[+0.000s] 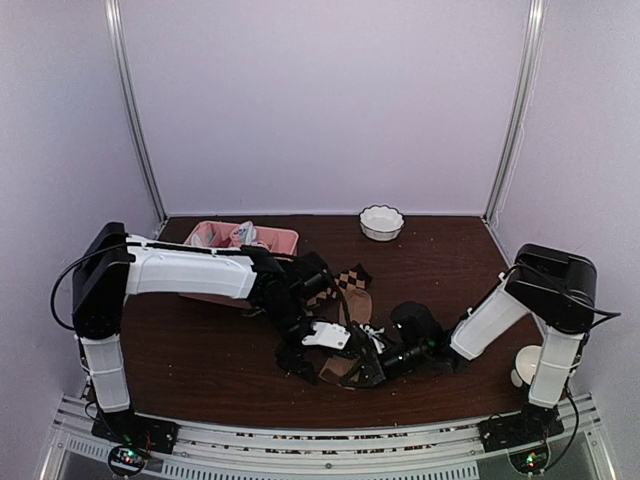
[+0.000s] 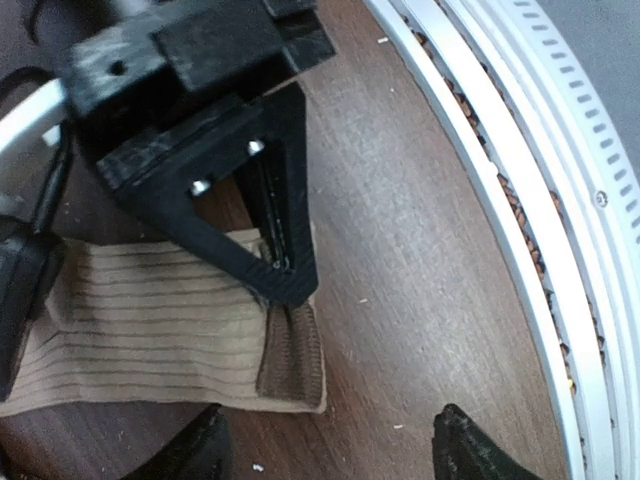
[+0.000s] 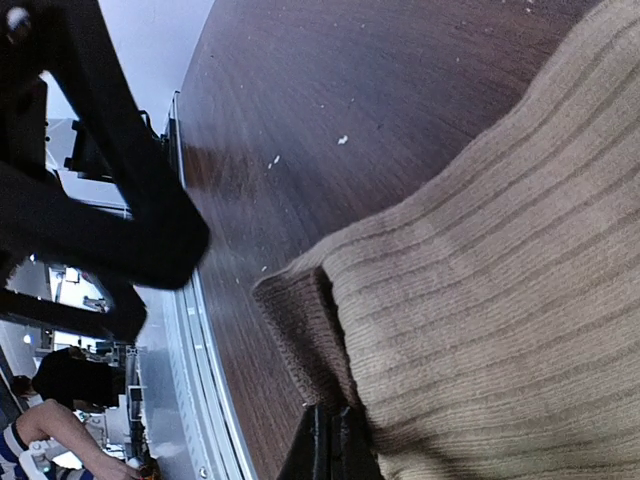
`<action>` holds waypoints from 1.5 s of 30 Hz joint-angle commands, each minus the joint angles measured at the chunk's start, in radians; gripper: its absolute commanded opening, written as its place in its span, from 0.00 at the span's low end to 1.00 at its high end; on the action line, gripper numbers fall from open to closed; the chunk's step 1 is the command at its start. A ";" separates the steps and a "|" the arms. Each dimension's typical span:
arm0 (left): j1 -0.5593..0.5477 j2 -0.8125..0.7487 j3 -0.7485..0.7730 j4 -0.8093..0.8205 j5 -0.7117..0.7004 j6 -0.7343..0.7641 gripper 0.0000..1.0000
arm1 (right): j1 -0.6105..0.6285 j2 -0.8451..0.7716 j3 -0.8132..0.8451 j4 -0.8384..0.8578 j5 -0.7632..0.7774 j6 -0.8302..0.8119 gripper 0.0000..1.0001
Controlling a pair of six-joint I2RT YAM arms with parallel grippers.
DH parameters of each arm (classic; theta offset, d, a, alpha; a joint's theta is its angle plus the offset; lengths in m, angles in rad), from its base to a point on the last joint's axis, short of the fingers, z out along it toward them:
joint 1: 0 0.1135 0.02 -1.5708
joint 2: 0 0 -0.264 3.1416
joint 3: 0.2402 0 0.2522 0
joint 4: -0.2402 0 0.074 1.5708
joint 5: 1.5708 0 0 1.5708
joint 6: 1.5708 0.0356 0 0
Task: Roll the socks
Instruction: Roll the sock at the center of the board.
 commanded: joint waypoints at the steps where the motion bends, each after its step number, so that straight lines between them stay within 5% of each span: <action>1: -0.020 0.074 0.051 0.028 -0.003 0.029 0.66 | -0.031 0.060 -0.053 -0.055 0.022 0.106 0.00; 28: -0.019 0.240 0.161 -0.063 -0.007 -0.035 0.07 | -0.062 0.081 -0.107 0.074 -0.011 0.176 0.00; 30: -0.006 0.270 0.198 -0.101 0.019 -0.058 0.00 | -0.062 0.051 -0.126 0.077 0.015 0.149 0.09; 45: 0.083 0.474 0.475 -0.415 0.267 -0.166 0.00 | 0.016 -0.281 -0.308 0.035 0.387 -0.080 0.36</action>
